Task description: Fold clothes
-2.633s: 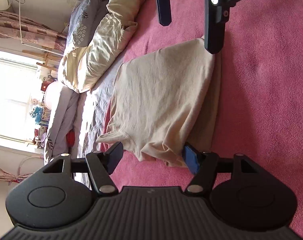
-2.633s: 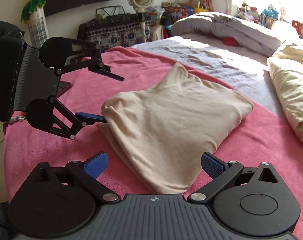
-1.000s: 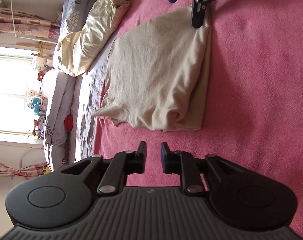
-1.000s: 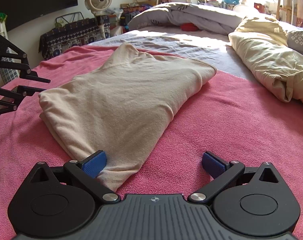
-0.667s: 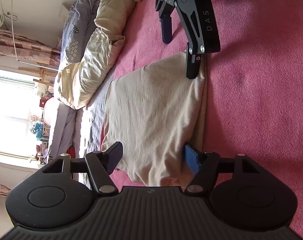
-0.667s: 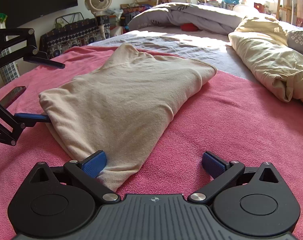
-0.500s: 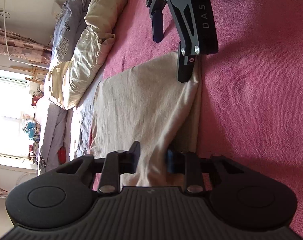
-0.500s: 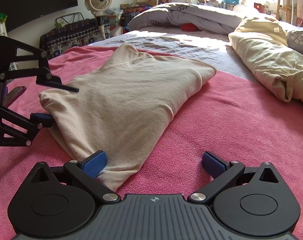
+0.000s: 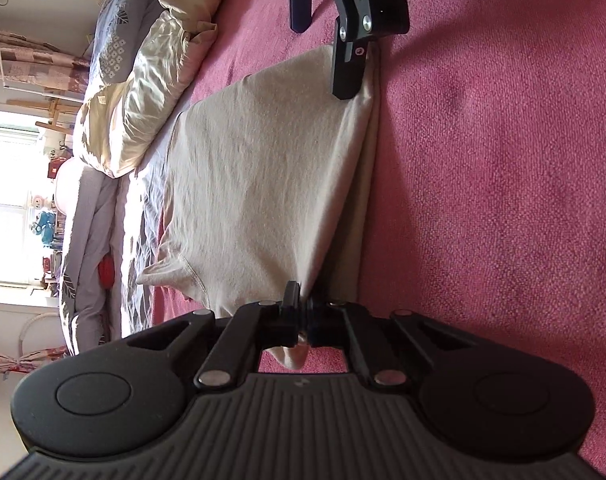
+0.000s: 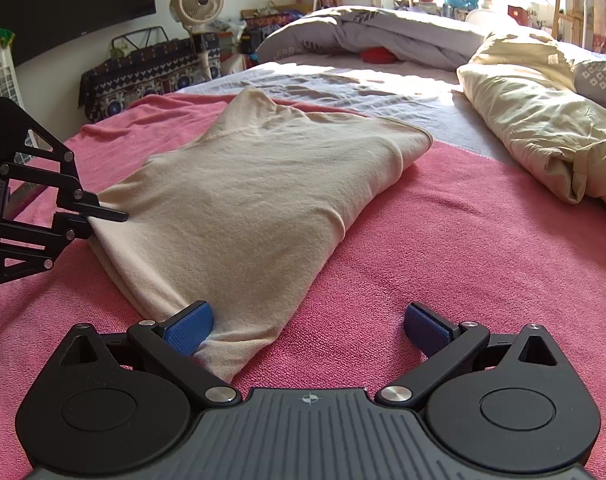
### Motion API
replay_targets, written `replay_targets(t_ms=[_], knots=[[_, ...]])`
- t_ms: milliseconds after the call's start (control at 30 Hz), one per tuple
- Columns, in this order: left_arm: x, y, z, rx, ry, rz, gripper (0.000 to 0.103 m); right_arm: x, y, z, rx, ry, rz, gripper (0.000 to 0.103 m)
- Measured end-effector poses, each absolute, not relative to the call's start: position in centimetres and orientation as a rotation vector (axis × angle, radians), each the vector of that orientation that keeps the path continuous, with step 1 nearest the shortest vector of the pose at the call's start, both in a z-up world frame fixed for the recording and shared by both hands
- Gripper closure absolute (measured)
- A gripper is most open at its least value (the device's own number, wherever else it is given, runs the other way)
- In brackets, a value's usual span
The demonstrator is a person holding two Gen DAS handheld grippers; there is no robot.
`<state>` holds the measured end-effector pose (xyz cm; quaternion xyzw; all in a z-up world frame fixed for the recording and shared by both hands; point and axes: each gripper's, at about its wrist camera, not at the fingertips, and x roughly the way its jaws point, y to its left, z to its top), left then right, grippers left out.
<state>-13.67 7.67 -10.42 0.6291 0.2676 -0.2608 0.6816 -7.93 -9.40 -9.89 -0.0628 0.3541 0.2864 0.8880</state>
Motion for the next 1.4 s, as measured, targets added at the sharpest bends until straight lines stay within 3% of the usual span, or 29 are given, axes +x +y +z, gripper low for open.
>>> replay_targets(t_ms=[633, 700, 900, 1000, 1100, 1200, 1267, 1300, 1400], knots=[[-13.9, 11.9, -10.2, 1.388, 0.802, -0.457, 0.103, -8.0, -9.5, -9.9, -0.127, 0.735, 0.596, 0.000], [-13.6, 12.3, -9.3, 1.329, 0.843, -0.406, 0.094, -8.0, -9.6, -9.9, -0.127, 0.735, 0.596, 0.000], [-11.1, 10.8, -3.3, 0.973, 0.816, -0.300, 0.033, -8.0, -9.5, -9.9, -0.125, 0.734, 0.597, 0.000], [-8.1, 9.1, -0.7, 0.715, 0.741, -0.286, 0.010, -8.0, -9.5, -10.0, -0.125, 0.733, 0.597, 0.000], [-3.9, 7.5, 0.2, 0.471, 0.703, -0.267, 0.009, -7.9, -9.5, -10.0, -0.125, 0.734, 0.596, 0.000], [0.2, 7.2, -1.9, 0.298, 0.779, -0.225, 0.009, -7.9, -9.5, -10.0, -0.125, 0.734, 0.596, 0.000], [2.1, 8.4, -4.8, 0.236, 0.917, -0.161, 0.009, -7.9, -9.5, -10.0, -0.125, 0.733, 0.596, 0.000], [2.2, 9.7, -6.0, 0.201, 0.952, -0.134, 0.003, -7.9, -9.6, -10.0, -0.125, 0.733, 0.596, 0.000], [0.5, 15.0, -7.1, 0.008, 0.986, -0.114, 0.000, -7.9, -9.6, -10.0, -0.123, 0.733, 0.596, 0.000]])
